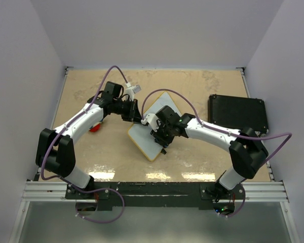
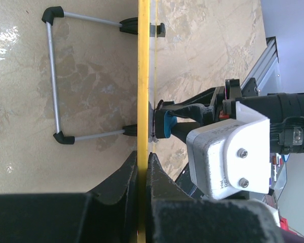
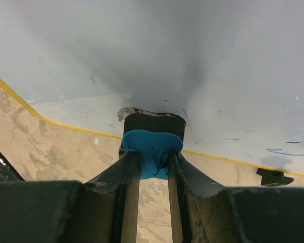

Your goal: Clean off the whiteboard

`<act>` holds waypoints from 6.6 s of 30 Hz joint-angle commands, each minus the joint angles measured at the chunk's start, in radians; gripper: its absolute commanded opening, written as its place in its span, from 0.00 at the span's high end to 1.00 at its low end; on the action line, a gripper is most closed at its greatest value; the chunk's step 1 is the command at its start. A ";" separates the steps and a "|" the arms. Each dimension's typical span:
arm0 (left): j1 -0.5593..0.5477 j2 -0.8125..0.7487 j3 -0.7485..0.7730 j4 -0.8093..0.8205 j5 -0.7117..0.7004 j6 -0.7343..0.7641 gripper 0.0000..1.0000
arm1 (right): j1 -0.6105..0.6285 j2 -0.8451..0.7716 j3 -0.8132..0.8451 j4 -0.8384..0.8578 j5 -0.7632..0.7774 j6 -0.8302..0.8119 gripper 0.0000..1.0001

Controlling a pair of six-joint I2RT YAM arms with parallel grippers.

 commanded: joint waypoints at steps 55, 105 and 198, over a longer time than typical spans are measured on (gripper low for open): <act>-0.003 0.000 -0.017 0.039 -0.064 0.026 1.00 | -0.191 0.050 -0.018 -0.026 -0.006 -0.033 1.00; -0.004 0.031 0.013 0.033 -0.058 0.028 1.00 | -0.264 0.158 0.349 -0.037 -0.078 -0.069 1.00; 0.030 -0.030 -0.047 0.110 -0.006 0.026 0.90 | -0.267 0.012 -0.049 0.205 -0.193 0.144 1.00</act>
